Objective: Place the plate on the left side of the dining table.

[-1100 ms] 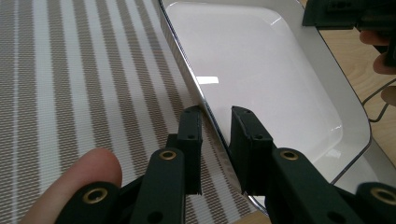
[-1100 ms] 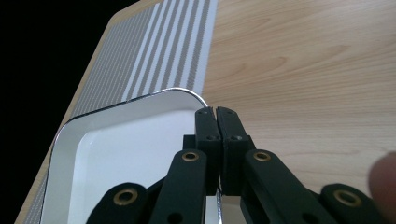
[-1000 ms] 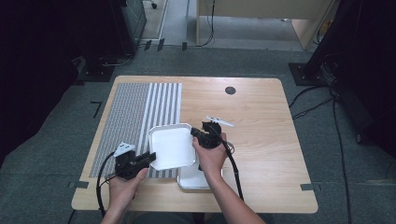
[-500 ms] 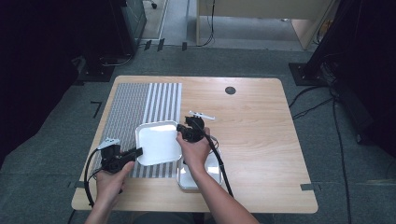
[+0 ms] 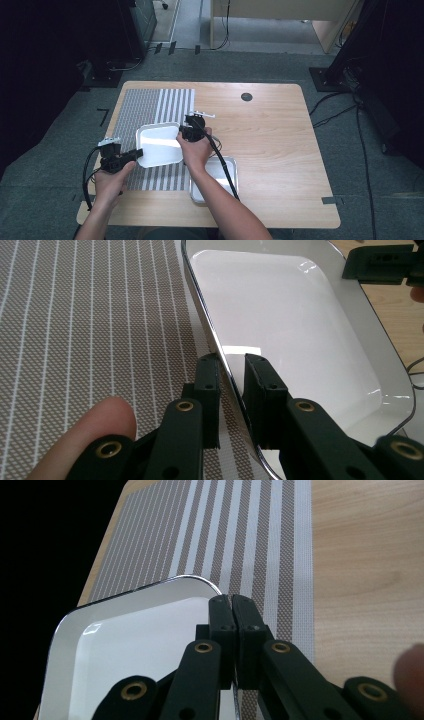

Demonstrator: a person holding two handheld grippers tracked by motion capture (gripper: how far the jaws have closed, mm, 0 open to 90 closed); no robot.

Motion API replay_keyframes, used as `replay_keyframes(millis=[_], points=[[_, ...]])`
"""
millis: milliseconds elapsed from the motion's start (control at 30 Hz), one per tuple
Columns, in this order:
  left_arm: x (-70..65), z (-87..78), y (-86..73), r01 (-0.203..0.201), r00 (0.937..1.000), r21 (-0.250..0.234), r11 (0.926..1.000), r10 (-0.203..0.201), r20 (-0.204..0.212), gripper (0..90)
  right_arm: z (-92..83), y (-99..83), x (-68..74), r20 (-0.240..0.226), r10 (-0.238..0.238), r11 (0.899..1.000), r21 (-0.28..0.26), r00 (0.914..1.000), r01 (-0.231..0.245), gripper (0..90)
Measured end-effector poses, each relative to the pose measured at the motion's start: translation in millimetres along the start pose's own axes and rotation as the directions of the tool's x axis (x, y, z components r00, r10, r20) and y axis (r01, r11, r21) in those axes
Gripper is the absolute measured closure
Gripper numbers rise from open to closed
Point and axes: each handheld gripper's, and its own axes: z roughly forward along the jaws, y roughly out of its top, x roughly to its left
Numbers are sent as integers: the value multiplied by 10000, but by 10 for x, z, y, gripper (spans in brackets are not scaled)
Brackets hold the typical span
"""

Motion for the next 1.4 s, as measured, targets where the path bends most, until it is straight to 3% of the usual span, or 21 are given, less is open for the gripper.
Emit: replay_keyframes(millis=[133, 333, 700, 900, 967, 1267, 1400], points=[[50, 60, 60, -96, 9996, 187, 9998, 101, -264, 779, 99, 36, 42, 210, -71, 10000, 24, 9998, 71, 896], [199, 167, 165, 326, 9986, 237, 9992, -315, -427, 789, 253, 89, 94, 288, 102, 9999, 95, 9995, -104, 898], [308, 359, 395, 512, 9962, 494, 9975, -474, -734, 803, 536, 129, 154, 907, -196, 9998, 51, 9957, 193, 887], [374, 528, 473, 518, 9937, 874, 9948, -427, -1034, 809, 671, 189, 132, 1072, 169, 9997, 168, 9941, -188, 884], [426, 560, 509, 796, 9919, 784, 9937, -712, -1049, 822, 716, 203, 131, 1095, 271, 9993, 243, 9936, -299, 887], [427, 727, 669, 390, 9860, 1033, 9939, -215, -1651, 838, 822, 219, 111, 1374, 697, 9970, 242, 9881, -737, 891], [470, 810, 729, 462, 9846, 1153, 9923, -258, -1730, 840, 846, 219, 95, 1438, 839, 9961, 165, 9860, -872, 895]])
